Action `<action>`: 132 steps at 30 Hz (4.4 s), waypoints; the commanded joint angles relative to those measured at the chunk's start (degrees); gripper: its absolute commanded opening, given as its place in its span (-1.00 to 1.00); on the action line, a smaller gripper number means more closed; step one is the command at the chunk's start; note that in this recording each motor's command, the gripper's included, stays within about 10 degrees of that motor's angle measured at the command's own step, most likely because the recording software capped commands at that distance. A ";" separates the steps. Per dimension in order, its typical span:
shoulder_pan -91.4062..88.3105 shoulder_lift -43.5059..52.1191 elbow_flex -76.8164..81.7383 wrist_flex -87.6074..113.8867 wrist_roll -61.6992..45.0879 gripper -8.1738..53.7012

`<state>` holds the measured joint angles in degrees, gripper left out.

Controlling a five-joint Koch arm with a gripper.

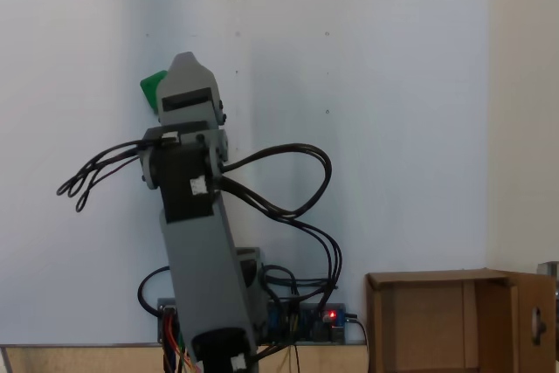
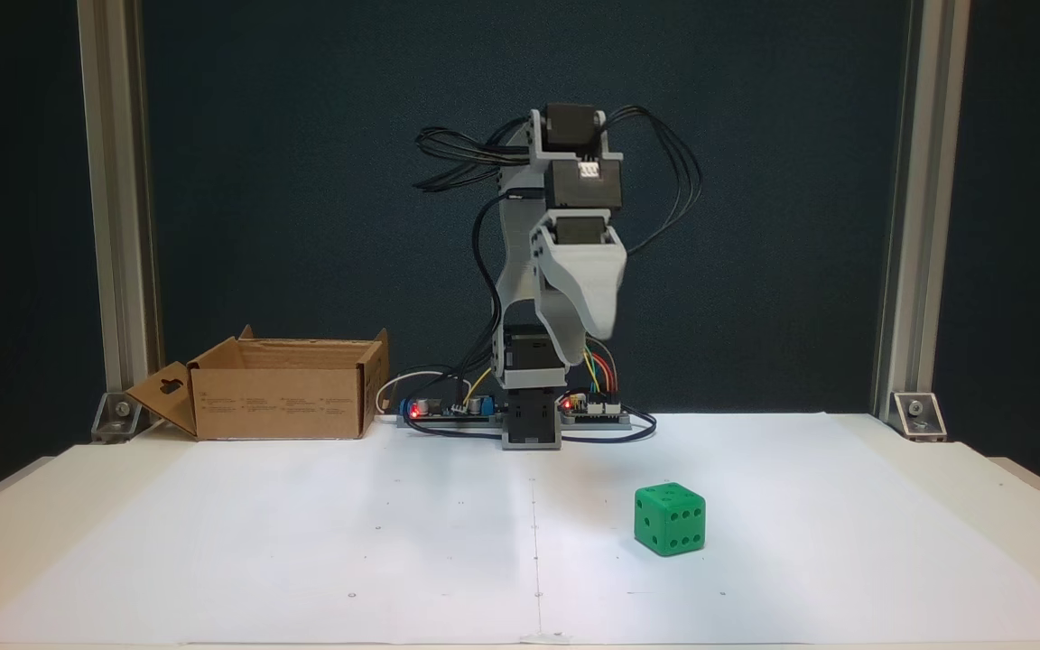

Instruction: Grasp a green dice and put it in the bin.

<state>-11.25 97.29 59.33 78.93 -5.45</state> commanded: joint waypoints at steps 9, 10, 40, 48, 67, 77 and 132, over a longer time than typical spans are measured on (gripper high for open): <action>-3.25 -4.13 -5.62 2.46 -2.02 0.60; -3.78 -4.31 -5.62 2.81 -1.93 0.60; -8.70 -11.95 -5.62 5.27 4.04 0.60; -8.79 -12.39 -5.71 2.02 8.09 0.61; -10.55 -16.35 -6.15 -4.31 8.44 0.61; -10.90 -18.11 -6.42 -4.39 8.53 0.61; -12.74 -27.42 0.70 -13.54 10.20 0.60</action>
<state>-23.99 69.52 60.64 66.62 1.93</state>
